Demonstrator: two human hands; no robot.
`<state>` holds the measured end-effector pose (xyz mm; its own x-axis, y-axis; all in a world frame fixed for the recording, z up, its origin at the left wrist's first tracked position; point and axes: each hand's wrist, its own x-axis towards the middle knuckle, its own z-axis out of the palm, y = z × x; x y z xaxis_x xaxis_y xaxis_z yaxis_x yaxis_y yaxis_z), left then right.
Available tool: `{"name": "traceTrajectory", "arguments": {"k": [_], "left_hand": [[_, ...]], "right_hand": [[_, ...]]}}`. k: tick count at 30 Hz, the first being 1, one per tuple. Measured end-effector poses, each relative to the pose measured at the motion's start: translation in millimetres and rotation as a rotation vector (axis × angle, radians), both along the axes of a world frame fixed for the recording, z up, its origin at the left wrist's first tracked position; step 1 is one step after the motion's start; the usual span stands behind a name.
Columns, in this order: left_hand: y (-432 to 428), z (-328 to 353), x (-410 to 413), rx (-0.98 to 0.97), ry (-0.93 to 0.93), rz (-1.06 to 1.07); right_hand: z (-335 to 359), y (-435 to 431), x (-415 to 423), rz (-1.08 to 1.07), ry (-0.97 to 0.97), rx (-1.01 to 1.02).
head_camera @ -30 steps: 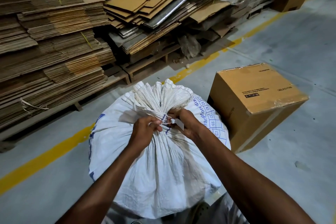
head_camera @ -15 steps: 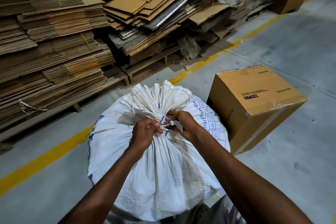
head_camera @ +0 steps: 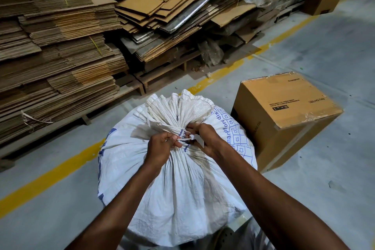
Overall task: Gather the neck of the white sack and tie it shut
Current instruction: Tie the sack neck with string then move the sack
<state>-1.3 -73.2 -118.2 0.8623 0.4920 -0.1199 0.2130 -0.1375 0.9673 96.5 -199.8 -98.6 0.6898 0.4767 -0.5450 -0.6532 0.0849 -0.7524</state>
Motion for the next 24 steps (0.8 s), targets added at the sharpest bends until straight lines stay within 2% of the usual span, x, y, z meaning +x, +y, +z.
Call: {"name": "traceTrajectory", "arguments": {"k": [9,16,19,22,24], "left_hand": [[-4.1,-3.4,2.1,-0.014,0.021,0.022],[-17.5,-13.8,9.7,0.120,0.085,-0.008],[-24.5,-13.8,15.0,0.145,0.114,0.015],[-26.8,-14.9,20.7,0.116,0.133,0.048],[-28.4,-15.3,22.8,0.074,0.121,0.041]], "right_hand": [[-4.9,0.5,0.8,-0.009,-0.019,-0.054],[-6.8,7.3,-3.1,-0.058,-0.056,-0.111],[-5.1,9.4,-8.4,-0.146,-0.052,-0.120],[-8.6,2.1,-9.7,-0.328,0.095,-0.012],[-20.9,-5.8,-10.3,-0.447,0.254,0.137]]}}
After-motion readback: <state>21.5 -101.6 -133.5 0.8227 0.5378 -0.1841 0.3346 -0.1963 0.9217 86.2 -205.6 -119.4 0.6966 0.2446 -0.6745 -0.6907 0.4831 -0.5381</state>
